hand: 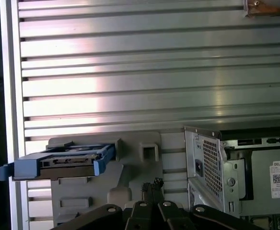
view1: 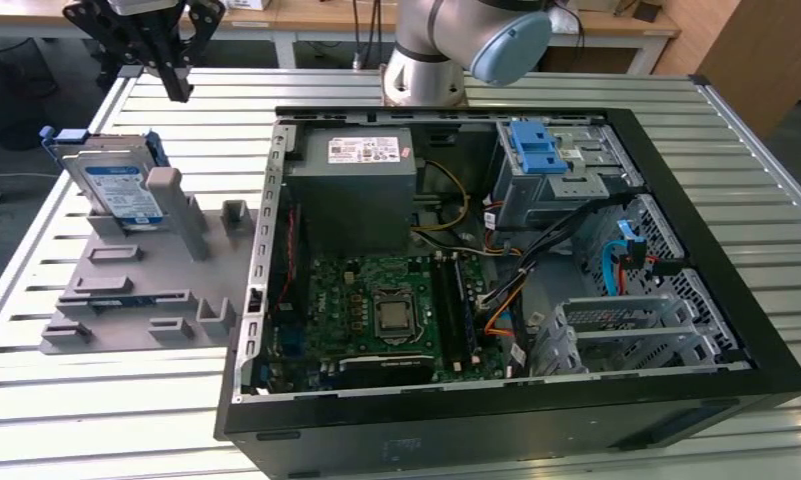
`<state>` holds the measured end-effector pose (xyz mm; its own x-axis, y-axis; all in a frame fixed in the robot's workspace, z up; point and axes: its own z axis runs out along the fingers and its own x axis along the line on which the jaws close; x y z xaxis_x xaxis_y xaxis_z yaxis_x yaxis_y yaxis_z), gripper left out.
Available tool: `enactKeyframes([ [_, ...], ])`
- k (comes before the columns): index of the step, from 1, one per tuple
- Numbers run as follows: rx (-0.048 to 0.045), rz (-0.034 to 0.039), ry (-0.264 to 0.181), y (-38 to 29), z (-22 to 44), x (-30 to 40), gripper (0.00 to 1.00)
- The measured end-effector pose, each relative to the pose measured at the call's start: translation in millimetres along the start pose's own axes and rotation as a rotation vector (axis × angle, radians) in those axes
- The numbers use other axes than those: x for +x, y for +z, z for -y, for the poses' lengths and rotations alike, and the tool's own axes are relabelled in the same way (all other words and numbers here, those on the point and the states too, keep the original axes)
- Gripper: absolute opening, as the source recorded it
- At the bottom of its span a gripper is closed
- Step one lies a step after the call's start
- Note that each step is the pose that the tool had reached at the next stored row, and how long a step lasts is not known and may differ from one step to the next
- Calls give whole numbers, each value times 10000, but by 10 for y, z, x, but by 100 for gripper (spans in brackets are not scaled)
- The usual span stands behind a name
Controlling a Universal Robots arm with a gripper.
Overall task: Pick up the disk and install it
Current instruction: 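Reach for the disk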
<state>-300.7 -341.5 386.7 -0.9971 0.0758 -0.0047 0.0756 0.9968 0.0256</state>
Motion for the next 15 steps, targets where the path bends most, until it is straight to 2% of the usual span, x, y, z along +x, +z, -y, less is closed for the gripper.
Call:
enactKeyframes([
  [6, 1, 0, 1, 4, -3, 103, 11],
  [15, 0, 0, 0, 5, -2, 108, 11],
])
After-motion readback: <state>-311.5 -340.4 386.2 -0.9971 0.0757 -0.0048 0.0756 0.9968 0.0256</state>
